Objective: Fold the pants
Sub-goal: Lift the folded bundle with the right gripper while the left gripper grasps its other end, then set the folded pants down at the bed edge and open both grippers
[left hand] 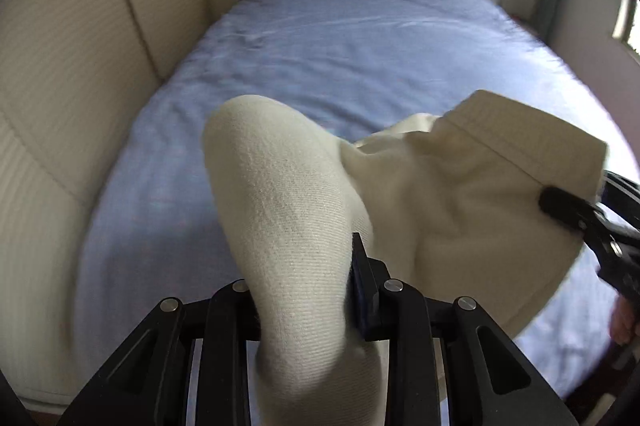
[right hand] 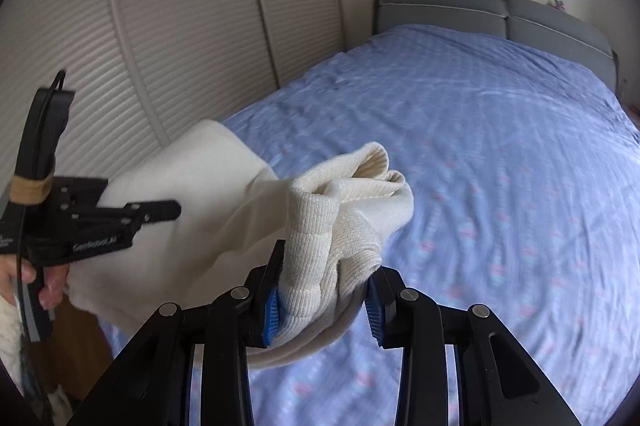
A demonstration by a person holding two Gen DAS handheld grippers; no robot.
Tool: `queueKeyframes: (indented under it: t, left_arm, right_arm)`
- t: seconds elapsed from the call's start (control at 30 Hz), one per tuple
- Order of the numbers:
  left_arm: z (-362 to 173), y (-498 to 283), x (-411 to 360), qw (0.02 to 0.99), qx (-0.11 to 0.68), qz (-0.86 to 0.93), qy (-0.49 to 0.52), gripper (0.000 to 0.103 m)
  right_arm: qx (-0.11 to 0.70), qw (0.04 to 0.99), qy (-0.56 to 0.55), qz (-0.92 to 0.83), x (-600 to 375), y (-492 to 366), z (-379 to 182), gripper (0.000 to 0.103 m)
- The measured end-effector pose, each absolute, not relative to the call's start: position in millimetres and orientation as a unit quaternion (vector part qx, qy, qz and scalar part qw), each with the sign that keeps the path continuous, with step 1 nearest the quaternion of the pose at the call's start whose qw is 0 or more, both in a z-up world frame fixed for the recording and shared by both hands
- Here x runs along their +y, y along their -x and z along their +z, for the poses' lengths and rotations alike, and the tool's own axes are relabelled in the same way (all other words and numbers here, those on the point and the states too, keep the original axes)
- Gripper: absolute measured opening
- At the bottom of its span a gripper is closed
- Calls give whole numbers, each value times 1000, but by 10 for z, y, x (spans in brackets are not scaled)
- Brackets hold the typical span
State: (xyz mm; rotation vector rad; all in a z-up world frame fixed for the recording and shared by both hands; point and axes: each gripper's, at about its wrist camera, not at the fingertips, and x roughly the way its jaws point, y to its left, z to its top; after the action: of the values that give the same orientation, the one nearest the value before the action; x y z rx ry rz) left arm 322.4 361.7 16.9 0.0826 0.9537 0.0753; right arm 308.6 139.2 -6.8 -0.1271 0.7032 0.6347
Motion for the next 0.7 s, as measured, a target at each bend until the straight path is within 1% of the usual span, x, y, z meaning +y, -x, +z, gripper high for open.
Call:
queueKeyframes:
  t: [0.07,0.13,0.23,0.3,0.37,0.4,0.43,0.5,0.6,0.7]
  left_arm:
    - [92,-3280,3860,886,457,62,-55,28]
    - [-39,-3334,4107,881,460,92,-55,28]
    - [-262,-3377,4423,866,486,114,-22,29]
    - [-479,-3347,4541,856,502,122,-5,30]
    - [-603,-3304,4556,850,510,134,-9,34]
    - [-658,-3269,4591,845,514,147,-3,41]
    - [-682,-3228,4587,842,516,159,5,51]
    - [-678,-3189,4624,834,512,204,5,65]
    - [-598,-3081,4651,820,511,257,-19,65]
    - [-456,-2866,4483,825,496,266,-44,66]
  right_arm:
    - [341,884,70,313,1675,-3061,-222,36]
    - [362,872,69,322,1893,-3012,-424,36]
    - [414,846,43,333,2100,-2967,-731,39]
    - [430,840,50,327,2175,-2890,-877,41]
    - [444,833,53,326,2142,-2886,-967,46]
    - [461,823,45,328,2117,-2897,-1015,48]
    - [478,815,31,326,2048,-2945,-1047,50]
    - [513,797,-9,318,1930,-3046,-1112,53]
    - [547,777,-56,307,1731,-3098,-1184,59]
    - [525,805,-57,271,1484,-3043,-1058,60]
